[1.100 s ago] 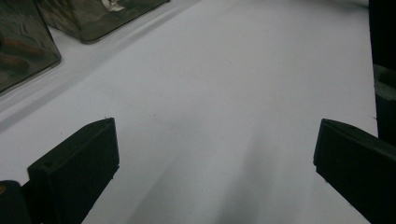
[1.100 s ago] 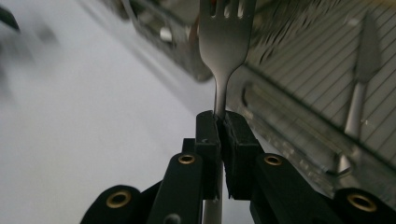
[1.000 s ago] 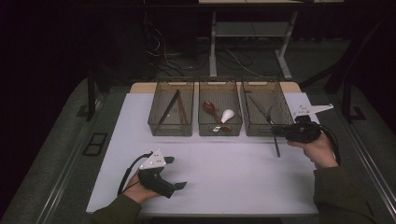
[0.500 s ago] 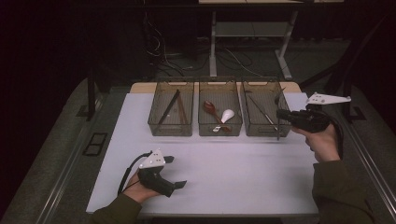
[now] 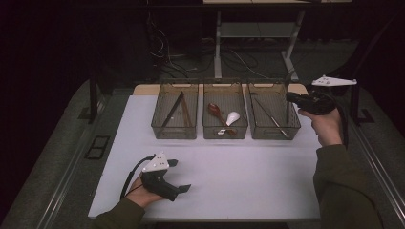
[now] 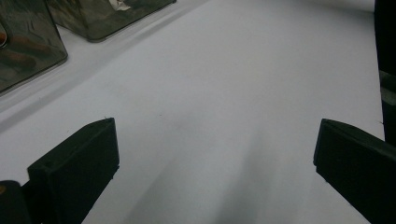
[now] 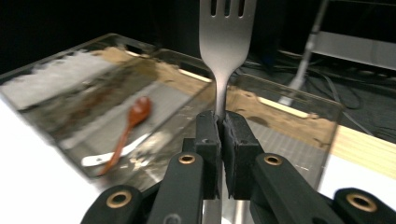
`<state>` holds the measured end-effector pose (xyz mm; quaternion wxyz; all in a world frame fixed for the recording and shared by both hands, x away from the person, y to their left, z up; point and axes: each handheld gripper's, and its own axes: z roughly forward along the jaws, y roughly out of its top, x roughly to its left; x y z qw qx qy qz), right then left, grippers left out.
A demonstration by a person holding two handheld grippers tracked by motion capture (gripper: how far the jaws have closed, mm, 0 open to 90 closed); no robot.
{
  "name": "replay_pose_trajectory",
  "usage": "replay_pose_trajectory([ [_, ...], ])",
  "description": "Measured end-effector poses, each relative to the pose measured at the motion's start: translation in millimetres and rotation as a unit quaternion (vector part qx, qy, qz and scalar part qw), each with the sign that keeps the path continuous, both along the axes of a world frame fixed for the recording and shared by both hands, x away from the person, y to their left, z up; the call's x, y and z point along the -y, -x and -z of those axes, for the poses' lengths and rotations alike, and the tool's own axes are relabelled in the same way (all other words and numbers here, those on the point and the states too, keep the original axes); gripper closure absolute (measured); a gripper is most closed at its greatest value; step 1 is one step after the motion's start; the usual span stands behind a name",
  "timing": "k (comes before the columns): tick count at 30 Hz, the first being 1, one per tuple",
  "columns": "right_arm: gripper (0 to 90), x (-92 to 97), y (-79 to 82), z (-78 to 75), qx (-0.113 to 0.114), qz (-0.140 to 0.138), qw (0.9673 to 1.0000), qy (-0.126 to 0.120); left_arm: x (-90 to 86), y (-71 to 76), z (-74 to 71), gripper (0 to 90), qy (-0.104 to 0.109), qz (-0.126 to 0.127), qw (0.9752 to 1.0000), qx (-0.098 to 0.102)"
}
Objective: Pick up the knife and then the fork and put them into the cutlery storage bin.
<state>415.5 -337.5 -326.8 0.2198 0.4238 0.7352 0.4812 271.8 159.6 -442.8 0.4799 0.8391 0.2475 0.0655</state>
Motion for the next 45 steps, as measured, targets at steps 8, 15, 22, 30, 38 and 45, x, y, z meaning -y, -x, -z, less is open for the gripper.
replay_pose_trajectory([
  [8, 84.8, 3.5, -24.6, 24.2, -0.059, 0.018, 0.9980, 0.011, 0.1, 0.0, 0.3, 0.0, 0.000, 0.002, 1.0000, -0.001],
  [15, 84.7, -3.3, -41.6, 45.3, -0.126, 0.018, 0.9903, 0.055, 0.3, -0.1, 0.4, 0.0, -0.003, 0.003, 1.0000, -0.001],
  [22, 83.9, -17.7, -53.5, 58.4, -0.177, 0.006, 0.9801, 0.090, 0.3, 0.1, 0.5, 0.0, -0.004, 0.004, 1.0000, -0.002],
  [30, 56.8, -20.9, -54.4, 63.6, -0.181, 0.007, 0.9795, 0.087, -0.3, 0.2, 0.6, 0.0, -0.003, 0.004, 1.0000, -0.002],
  [38, 37.4, -19.6, -37.3, 48.7, -0.142, 0.009, 0.9880, 0.061, -0.1, -0.1, 1.1, 0.0, -0.006, 0.003, 1.0000, -0.003],
  [45, 28.5, -17.1, -16.5, 41.5, -0.110, -0.002, 0.9932, 0.037, -1.0, 0.0, 1.1, 0.0, -0.007, 0.002, 1.0000, -0.006],
])
